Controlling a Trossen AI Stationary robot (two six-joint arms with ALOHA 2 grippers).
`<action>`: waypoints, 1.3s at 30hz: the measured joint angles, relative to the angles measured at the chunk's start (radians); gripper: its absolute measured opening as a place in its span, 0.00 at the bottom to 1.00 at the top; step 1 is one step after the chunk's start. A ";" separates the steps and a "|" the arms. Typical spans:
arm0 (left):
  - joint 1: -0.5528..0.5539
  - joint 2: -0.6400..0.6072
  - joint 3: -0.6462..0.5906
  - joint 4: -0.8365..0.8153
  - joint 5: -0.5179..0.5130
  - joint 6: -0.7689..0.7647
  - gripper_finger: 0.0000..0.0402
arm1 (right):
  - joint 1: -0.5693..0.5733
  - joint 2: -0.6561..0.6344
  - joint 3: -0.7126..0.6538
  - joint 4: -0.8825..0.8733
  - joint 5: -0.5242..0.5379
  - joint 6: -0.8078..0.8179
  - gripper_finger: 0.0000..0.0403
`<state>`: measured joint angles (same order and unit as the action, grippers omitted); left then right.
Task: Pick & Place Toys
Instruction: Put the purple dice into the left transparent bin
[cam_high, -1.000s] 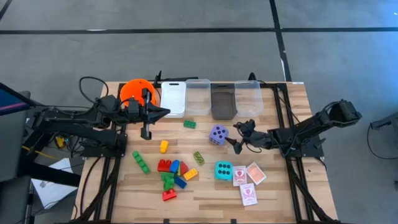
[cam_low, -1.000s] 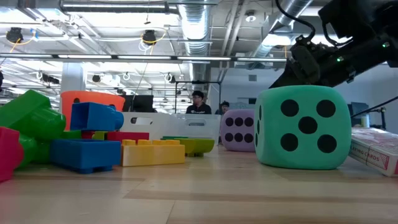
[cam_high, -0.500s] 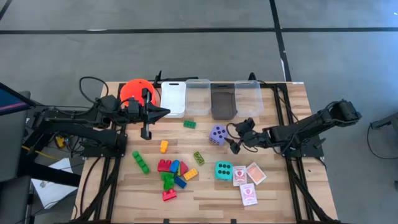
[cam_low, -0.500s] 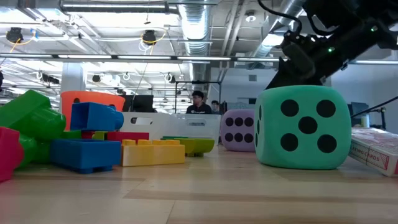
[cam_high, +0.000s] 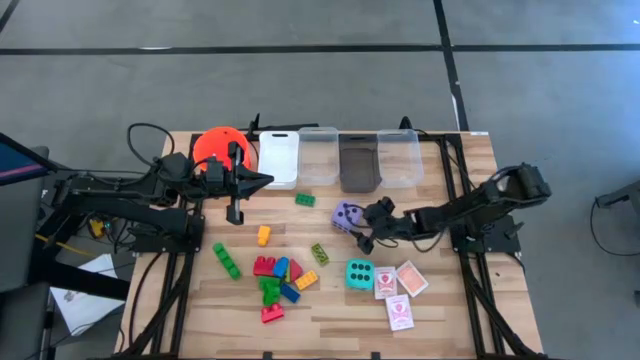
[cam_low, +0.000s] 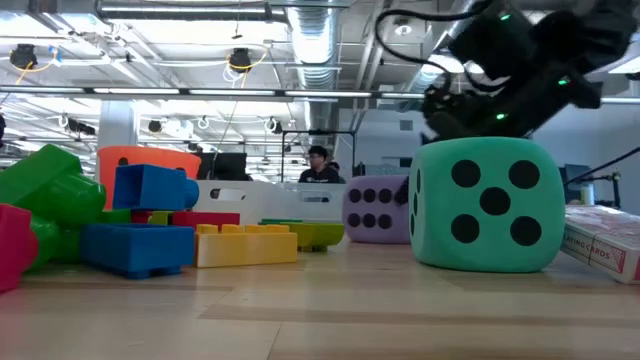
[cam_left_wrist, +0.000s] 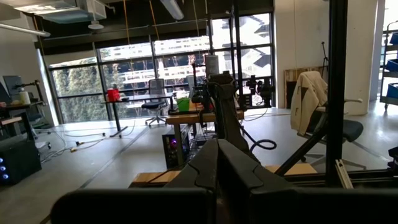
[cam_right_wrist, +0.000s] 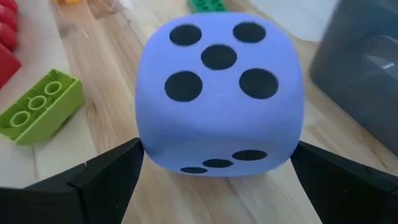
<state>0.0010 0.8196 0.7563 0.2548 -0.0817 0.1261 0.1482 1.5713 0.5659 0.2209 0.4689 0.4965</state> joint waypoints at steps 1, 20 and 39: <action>0.000 0.000 0.000 0.000 0.000 0.000 0.00 | -0.004 0.012 0.014 -0.005 -0.001 -0.011 0.99; 0.000 0.000 0.000 -0.001 0.000 -0.003 0.00 | -0.041 0.197 0.222 -0.003 -0.001 -0.033 0.86; 0.000 0.000 0.000 -0.014 0.000 -0.002 0.00 | -0.017 0.194 0.250 0.030 -0.011 -0.150 0.68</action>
<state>0.0010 0.8196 0.7563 0.2410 -0.0815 0.1238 0.1313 1.7652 0.8158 0.2510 0.4580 0.3461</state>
